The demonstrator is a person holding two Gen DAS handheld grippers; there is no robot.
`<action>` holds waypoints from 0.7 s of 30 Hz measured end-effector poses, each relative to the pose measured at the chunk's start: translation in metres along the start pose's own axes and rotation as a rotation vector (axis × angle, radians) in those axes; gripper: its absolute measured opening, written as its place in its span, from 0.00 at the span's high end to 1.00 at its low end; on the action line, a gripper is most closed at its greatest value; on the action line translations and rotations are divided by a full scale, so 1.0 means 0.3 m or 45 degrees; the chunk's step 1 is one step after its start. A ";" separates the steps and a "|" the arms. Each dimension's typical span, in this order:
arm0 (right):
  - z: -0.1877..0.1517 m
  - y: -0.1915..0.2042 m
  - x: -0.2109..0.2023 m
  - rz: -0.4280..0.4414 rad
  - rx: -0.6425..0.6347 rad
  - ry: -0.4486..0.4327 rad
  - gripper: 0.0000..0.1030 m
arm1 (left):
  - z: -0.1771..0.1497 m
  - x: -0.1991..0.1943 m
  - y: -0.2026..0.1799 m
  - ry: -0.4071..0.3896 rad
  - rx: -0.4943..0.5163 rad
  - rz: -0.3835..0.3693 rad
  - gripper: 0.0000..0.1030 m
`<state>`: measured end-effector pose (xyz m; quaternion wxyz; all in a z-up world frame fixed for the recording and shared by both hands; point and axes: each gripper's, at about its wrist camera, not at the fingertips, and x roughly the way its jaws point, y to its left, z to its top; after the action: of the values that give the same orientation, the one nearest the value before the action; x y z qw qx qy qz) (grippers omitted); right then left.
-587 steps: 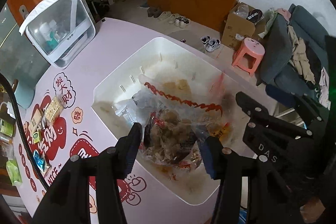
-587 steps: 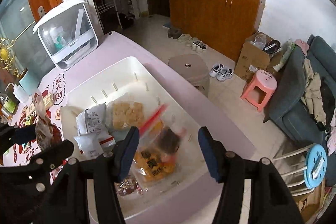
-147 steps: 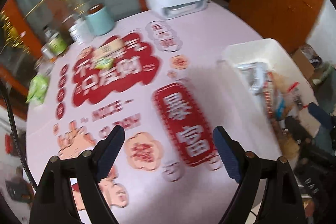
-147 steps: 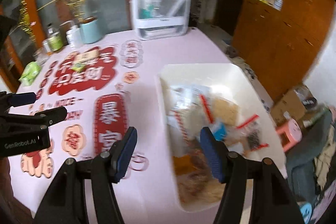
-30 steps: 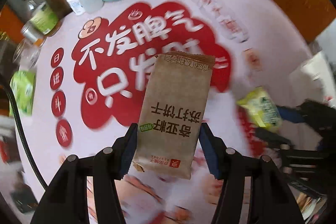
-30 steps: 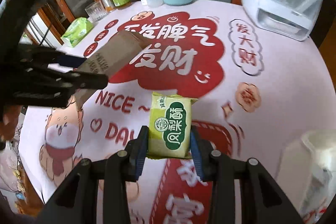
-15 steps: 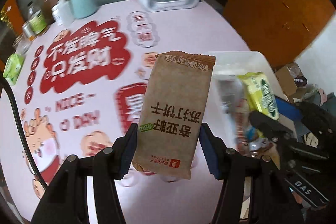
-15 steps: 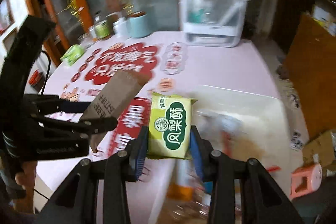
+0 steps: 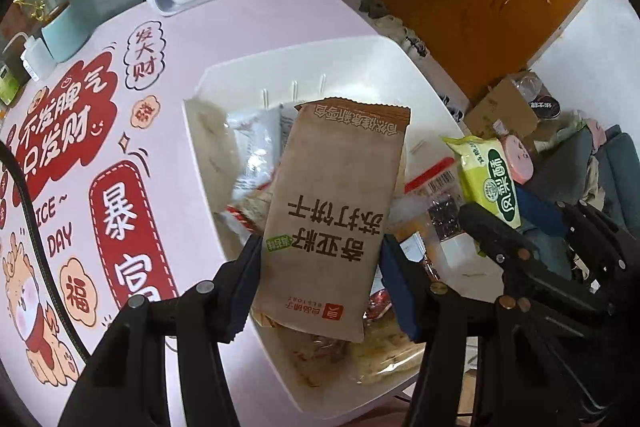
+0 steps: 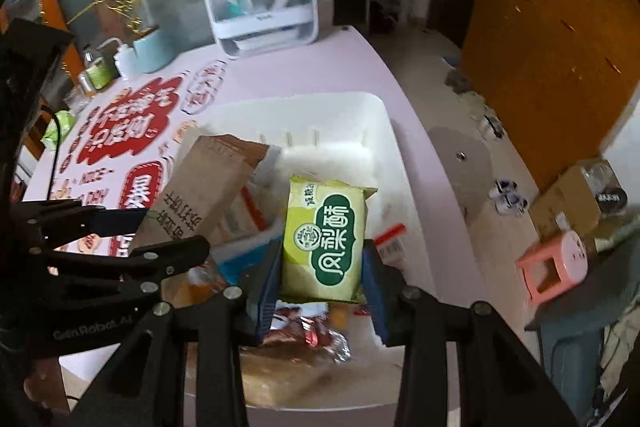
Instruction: Organize snacks
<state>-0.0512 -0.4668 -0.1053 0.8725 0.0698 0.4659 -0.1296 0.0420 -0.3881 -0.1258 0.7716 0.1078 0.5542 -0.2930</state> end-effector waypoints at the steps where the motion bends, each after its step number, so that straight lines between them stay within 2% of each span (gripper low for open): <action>1: -0.008 -0.009 0.007 0.000 0.009 0.007 0.62 | -0.001 0.009 -0.013 0.008 0.005 0.006 0.45; 6: -0.017 0.000 0.023 -0.023 0.016 0.021 0.61 | -0.009 0.004 -0.019 -0.025 0.020 0.056 0.45; 9: -0.016 -0.006 0.032 -0.082 0.040 0.034 0.61 | -0.007 -0.014 -0.006 -0.042 0.002 0.053 0.29; 10: -0.017 -0.014 0.034 -0.074 0.065 0.041 0.61 | -0.007 -0.020 0.003 -0.046 -0.012 0.047 0.20; 11: -0.018 -0.022 0.033 -0.053 0.086 0.045 0.58 | -0.009 -0.029 0.017 -0.051 -0.035 0.029 0.17; 13: -0.021 -0.028 0.026 -0.019 0.118 0.043 0.54 | -0.015 -0.045 0.033 -0.056 -0.063 0.004 0.16; 21: -0.027 0.001 -0.010 -0.011 0.132 0.011 0.53 | -0.043 -0.090 0.057 -0.085 -0.083 0.044 0.16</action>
<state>-0.0593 -0.4642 -0.1074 0.8652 0.1134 0.4625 -0.1569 0.0357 -0.3591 -0.1085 0.7978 0.0822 0.5353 -0.2649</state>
